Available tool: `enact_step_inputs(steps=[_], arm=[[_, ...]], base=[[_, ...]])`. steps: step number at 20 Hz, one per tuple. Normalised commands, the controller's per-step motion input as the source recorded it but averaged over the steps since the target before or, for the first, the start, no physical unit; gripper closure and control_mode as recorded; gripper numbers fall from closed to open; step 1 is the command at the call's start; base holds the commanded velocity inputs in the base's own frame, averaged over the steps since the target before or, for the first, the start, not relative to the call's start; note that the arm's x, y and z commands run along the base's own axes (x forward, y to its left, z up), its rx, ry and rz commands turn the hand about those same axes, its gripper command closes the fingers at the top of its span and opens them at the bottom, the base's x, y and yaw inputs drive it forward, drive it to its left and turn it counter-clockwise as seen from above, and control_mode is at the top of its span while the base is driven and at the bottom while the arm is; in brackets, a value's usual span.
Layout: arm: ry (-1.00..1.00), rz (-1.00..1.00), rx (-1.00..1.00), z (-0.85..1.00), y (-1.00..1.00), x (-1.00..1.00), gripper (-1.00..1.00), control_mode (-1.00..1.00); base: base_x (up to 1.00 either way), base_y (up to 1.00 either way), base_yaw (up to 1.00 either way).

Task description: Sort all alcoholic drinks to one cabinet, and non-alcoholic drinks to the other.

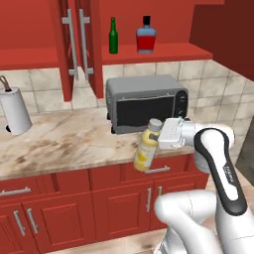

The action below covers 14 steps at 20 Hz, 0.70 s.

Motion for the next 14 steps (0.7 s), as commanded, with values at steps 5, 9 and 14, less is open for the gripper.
enact_step_inputs(steps=[5,9,14], arm=[[0.00,0.00,0.00,0.00,0.00,0.00,1.00,1.00],[0.00,0.00,0.00,0.00,0.00,0.00,1.00,1.00],[0.00,0.00,0.00,0.00,0.00,0.00,1.00,1.00]], base=[[-0.43,0.41,0.00],[-0.23,0.61,0.00],[-0.14,0.69,0.00]])
